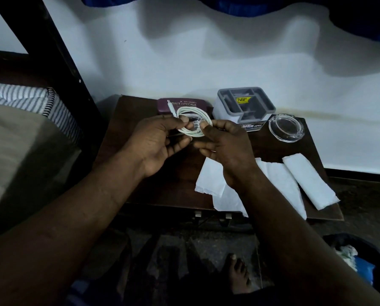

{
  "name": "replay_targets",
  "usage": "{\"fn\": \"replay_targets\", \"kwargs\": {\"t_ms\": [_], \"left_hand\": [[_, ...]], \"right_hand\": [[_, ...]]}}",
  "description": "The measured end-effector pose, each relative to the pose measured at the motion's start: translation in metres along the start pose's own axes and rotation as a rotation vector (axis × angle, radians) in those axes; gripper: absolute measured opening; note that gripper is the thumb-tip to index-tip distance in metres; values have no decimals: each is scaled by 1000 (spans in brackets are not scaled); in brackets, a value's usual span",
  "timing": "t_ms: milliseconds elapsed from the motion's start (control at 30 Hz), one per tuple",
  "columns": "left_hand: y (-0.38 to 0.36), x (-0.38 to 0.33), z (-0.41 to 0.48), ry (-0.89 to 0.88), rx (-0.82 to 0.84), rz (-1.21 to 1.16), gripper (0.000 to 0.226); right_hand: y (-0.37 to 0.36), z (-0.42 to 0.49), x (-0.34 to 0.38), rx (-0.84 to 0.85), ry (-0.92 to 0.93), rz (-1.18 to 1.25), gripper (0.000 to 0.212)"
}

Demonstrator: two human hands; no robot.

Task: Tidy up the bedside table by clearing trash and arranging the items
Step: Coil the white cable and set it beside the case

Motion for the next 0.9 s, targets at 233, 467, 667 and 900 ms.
{"fn": "replay_targets", "kwargs": {"t_ms": [233, 467, 667, 900], "left_hand": [[-2, -1, 0, 4, 87, -21, 21], [-3, -2, -1, -156, 70, 93, 33], [-2, -3, 0, -189, 15, 132, 20], [2, -6, 2, -215, -44, 140, 13]], "right_hand": [[-1, 1, 0, 11, 1, 105, 10], [3, 1, 1, -55, 9, 104, 9], [1, -1, -1, 27, -36, 172, 8], [-9, 0, -2, 189, -50, 218, 16]]}}
Point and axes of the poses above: each hand's wrist, its own z-axis towards the middle knuckle, its own y-axis out of the back of the hand, x = y × z, the point moved 5 cm from there along z, towards the middle knuckle, and after that the axes turned 10 degrees about -y, right-handed, at the moved point
